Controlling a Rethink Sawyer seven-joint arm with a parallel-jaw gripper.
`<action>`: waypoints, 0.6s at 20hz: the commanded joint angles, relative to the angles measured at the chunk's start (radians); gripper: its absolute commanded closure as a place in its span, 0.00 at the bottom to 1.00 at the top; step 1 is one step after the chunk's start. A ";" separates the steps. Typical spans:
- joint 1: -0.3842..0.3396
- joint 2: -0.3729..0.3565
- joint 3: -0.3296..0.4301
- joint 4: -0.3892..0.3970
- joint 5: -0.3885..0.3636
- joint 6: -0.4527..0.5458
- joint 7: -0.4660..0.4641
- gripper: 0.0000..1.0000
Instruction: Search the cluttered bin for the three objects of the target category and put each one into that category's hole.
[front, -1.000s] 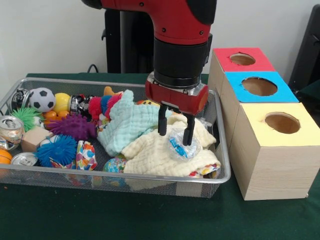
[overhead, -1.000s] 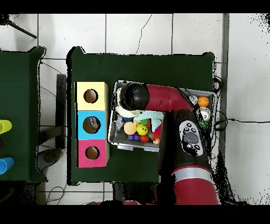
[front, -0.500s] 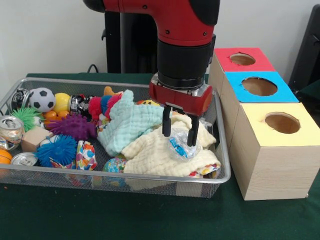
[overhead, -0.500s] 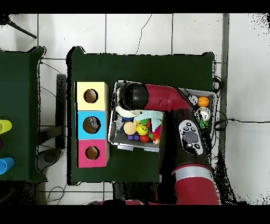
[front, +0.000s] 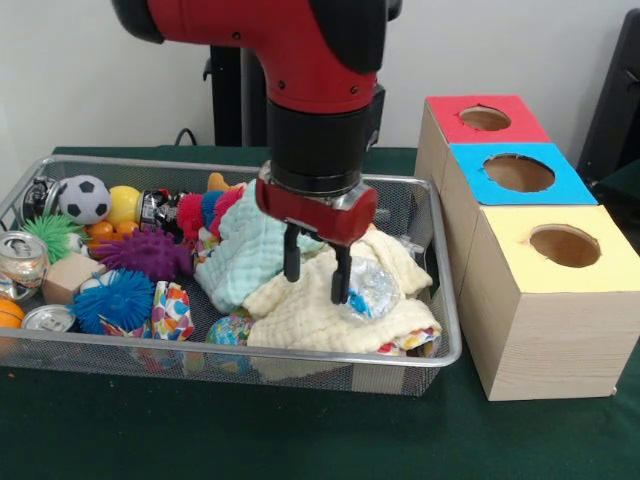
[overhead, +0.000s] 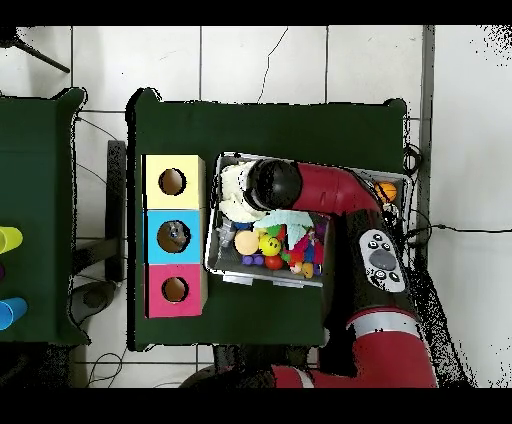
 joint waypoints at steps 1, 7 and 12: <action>-0.040 0.079 0.084 -0.001 -0.087 0.016 -0.163 0.00; -0.016 0.039 0.083 0.022 -0.082 0.037 -0.097 0.00; 0.024 -0.028 0.037 -0.005 -0.076 0.119 -0.058 0.00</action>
